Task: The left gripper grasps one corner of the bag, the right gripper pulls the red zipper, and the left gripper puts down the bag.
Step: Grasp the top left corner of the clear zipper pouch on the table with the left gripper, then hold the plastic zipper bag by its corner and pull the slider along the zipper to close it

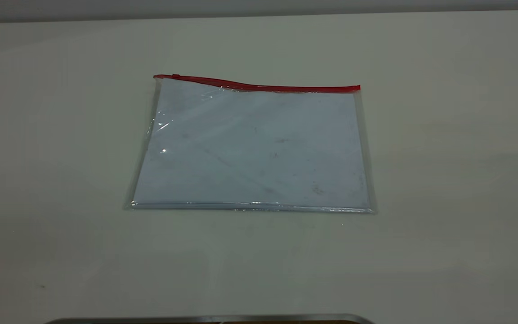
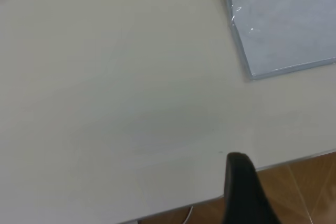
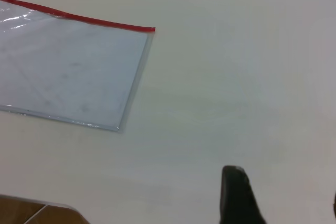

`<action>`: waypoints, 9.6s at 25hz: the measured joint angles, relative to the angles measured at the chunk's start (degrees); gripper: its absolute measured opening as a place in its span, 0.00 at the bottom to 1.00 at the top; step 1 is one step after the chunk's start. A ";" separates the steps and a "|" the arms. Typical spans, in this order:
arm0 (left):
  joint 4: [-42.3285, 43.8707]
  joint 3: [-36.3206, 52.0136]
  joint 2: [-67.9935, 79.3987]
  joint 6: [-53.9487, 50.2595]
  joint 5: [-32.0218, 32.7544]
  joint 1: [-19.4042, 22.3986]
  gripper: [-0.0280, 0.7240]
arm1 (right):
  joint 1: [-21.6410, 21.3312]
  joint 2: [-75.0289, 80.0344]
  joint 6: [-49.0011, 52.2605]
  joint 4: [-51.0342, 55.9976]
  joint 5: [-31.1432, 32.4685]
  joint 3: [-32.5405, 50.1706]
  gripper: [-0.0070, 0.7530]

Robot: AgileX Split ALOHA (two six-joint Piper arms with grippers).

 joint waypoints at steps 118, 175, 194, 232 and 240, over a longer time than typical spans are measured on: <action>-57.46 -69.40 149.43 88.02 -23.88 -6.40 0.11 | 10.42 136.63 -91.90 86.82 -25.10 -59.31 0.69; -56.63 -69.40 146.25 100.19 -24.83 -10.69 0.11 | 21.40 154.98 -93.13 90.88 -21.44 -80.42 0.06; -66.11 -68.84 143.47 103.35 -19.28 -7.20 0.11 | 18.20 153.99 -93.47 86.77 -19.94 -81.20 0.05; -69.38 -68.85 139.52 104.32 -15.45 -4.51 0.11 | 6.05 154.97 -74.91 57.93 -10.23 -81.01 0.08; -58.57 -68.85 139.52 100.88 -9.90 -4.57 0.11 | 9.73 154.97 -90.23 78.56 -15.32 -82.51 0.41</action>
